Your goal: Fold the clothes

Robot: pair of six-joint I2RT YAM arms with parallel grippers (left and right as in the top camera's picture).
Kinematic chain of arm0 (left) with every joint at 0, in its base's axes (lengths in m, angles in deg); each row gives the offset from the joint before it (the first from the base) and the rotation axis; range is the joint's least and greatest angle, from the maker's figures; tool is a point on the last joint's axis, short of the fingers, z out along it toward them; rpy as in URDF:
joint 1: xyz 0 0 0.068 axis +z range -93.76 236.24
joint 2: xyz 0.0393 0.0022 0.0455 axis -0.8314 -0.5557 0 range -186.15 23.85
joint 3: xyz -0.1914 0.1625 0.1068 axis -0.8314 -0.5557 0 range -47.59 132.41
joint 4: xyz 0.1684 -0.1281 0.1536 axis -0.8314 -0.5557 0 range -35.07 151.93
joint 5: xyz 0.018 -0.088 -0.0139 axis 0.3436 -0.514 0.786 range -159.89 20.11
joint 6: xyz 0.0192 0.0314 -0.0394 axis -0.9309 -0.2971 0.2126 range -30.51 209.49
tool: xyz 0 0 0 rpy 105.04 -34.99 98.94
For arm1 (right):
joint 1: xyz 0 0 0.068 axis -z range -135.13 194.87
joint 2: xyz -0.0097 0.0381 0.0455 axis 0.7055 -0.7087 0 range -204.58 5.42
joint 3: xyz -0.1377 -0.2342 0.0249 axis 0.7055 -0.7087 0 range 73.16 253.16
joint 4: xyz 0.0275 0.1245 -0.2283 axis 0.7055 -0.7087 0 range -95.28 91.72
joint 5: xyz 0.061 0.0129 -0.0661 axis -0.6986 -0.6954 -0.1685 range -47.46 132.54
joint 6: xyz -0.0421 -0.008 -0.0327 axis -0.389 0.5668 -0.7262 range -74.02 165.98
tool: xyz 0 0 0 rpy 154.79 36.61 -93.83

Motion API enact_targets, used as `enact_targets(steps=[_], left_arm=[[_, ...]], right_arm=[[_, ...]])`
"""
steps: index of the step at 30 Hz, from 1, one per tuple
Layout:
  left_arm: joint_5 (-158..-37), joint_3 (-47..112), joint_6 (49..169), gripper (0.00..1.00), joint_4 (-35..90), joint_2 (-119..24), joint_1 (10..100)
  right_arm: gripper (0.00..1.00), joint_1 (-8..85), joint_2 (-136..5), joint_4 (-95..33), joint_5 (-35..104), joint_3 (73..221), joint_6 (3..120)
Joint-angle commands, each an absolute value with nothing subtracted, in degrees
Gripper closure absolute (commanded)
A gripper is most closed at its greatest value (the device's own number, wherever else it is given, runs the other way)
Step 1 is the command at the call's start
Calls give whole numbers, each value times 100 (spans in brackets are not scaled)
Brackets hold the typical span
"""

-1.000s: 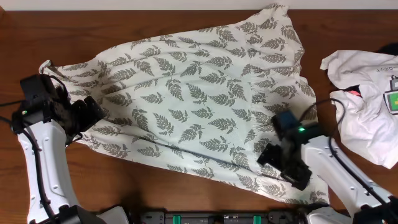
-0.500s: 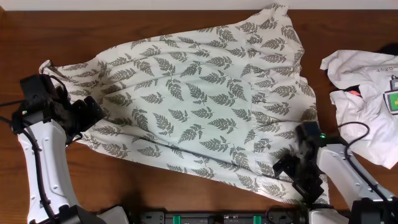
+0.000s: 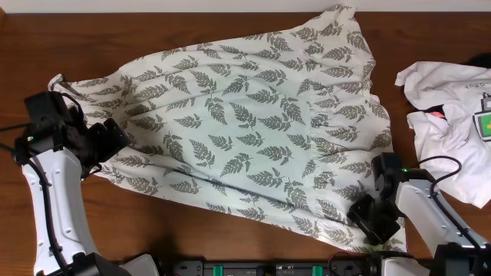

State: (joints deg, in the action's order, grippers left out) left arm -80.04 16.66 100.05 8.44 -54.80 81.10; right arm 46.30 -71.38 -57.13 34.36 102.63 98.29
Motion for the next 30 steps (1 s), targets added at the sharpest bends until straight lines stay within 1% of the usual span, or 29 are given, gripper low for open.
enact_targets(steps=[1, 8, 17, 23, 30], left_arm=[[-7998, 1639, 10073, 2, 841, -5476, 8113], [-7995, 1639, 10073, 2, 822, -5476, 8113], [-7995, 1639, 10073, 2, 815, -5476, 8113], [-7995, 1639, 10073, 2, 828, -5476, 8113], [-7991, 1639, 10071, 2, 841, -5476, 8113]], right_arm=[[98, 4667, -7107, -5713, 3466, 10204, 9775], [99, 4667, -7107, -5713, 3455, 10209, 9705], [99, 4667, -7105, -5671, 3458, 10593, 9119], [99, 4667, -6987, -5354, 3458, 10810, 8546], [99, 4661, -6762, -5238, 3453, 11280, 8236]])
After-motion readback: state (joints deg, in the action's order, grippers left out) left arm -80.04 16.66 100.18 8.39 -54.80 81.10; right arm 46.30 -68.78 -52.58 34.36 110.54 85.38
